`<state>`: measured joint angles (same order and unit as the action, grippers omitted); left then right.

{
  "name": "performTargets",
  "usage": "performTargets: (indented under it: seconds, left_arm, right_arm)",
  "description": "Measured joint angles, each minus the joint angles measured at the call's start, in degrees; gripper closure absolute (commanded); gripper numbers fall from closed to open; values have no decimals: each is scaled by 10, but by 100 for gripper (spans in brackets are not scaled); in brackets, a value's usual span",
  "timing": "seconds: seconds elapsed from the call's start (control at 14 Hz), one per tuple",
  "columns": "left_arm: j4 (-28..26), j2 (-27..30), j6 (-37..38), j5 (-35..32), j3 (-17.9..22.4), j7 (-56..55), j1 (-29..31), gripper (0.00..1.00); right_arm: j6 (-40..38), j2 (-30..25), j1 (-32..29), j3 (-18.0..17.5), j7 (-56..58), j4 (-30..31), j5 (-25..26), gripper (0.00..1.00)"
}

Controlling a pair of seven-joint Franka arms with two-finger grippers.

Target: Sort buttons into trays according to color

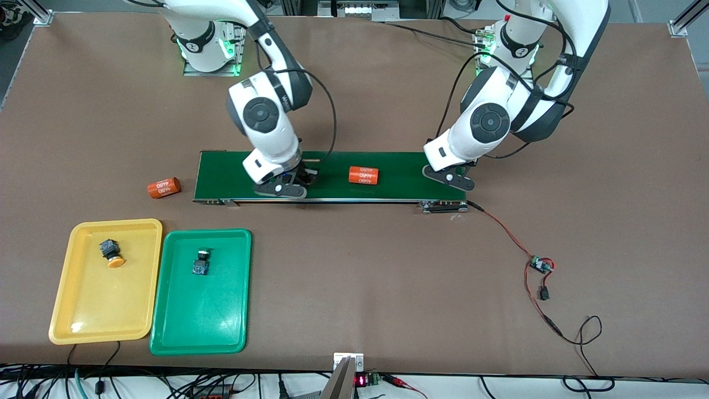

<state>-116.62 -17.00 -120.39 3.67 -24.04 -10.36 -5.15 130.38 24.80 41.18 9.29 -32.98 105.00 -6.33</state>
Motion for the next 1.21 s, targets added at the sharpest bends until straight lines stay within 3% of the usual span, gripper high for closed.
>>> performTargets:
  seconds: [0.21, 0.5, 0.57, 0.64, 0.71, 0.78, 1.21]
  left_arm:
    - [-2, -31, -36, 4, 0, -7, 0, 100]
    - [-2, -58, -70, 4, 0, -8, -2, 97]
    - [-1, -61, -73, 4, 0, -9, -1, 91]
    - [-1, -62, -75, 4, 1, -9, -1, 66]
    - [0, -62, -76, 4, 2, -9, -1, 5]
    - [3, -62, -77, 4, 3, -9, -1, 0]
    - [91, -38, -47, 4, 46, -9, -1, 0]
  right_arm:
    - [-53, -1, -63, 3, 137, -49, 1, 85]
    - [-59, 5, -157, 5, 324, -54, 7, 85]
    - [-59, 9, -180, 5, 360, -54, 14, 85]
    - [-58, 16, -204, 5, 392, -56, 21, 84]
    - [-58, 24, -228, 5, 423, -63, 24, 84]
    - [-58, 36, -251, 5, 457, -72, 24, 84]
    - [-49, 109, -340, 5, 607, -128, 24, 82]
